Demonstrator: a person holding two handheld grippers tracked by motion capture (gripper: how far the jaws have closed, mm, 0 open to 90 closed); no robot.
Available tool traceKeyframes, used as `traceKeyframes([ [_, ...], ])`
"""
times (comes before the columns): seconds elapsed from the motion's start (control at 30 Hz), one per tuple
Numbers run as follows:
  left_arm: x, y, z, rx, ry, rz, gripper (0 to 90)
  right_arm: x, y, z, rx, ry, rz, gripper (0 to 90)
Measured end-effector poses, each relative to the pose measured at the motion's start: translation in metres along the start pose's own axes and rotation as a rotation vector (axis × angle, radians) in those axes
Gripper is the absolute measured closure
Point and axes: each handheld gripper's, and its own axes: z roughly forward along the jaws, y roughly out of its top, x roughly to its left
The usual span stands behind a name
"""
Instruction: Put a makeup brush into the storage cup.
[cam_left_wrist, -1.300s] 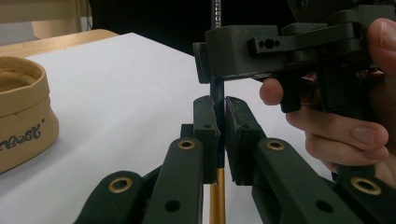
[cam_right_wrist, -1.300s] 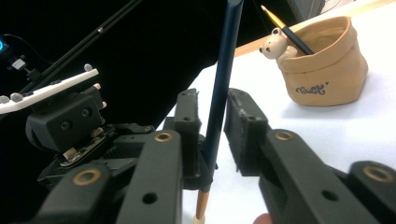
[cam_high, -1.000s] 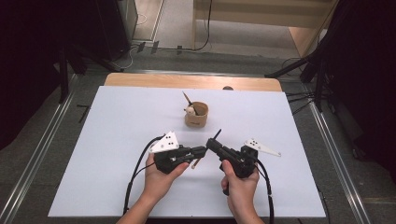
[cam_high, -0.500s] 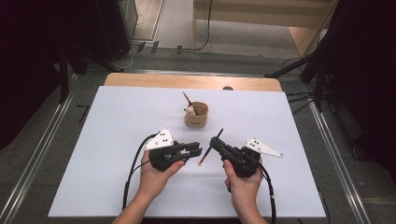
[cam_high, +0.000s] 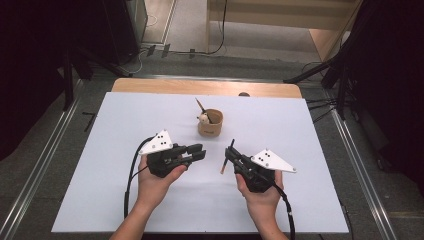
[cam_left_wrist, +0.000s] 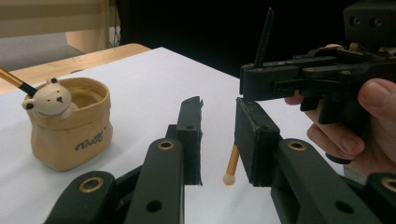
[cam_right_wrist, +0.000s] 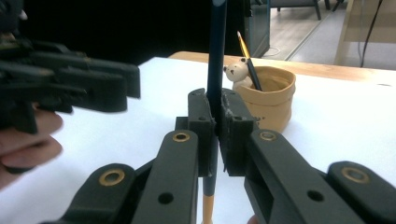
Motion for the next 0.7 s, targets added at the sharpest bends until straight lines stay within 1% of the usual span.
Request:
traceKeyframes([
  [0.07,0.0,0.001,-0.001,0.003,0.001,-0.003,71.8,0.001,0.0,0.001,0.008,-0.008,-0.019,86.2],
  [0.17,0.0,0.003,-0.002,0.013,0.006,0.001,71.7,0.003,0.0,0.002,0.024,-0.024,-0.063,86.2],
  [0.27,-0.001,0.003,-0.002,0.019,0.001,0.0,70.9,0.006,0.0,0.004,0.04,-0.044,-0.113,86.2],
  [0.43,-0.002,0.005,-0.002,0.027,0.0,0.003,70.2,0.011,0.001,0.006,0.07,-0.066,-0.212,86.2],
  [0.5,-0.002,0.006,-0.002,0.029,0.001,0.007,70.2,0.013,0.001,0.007,0.088,-0.072,-0.259,86.3],
  [0.6,-0.002,0.006,-0.002,0.036,0.0,0.007,70.1,0.017,0.001,0.009,0.105,-0.083,-0.314,86.2],
  [0.7,-0.002,0.006,-0.002,0.042,-0.01,0.008,70.4,0.021,0.0,0.011,0.124,-0.098,-0.381,86.3],
])
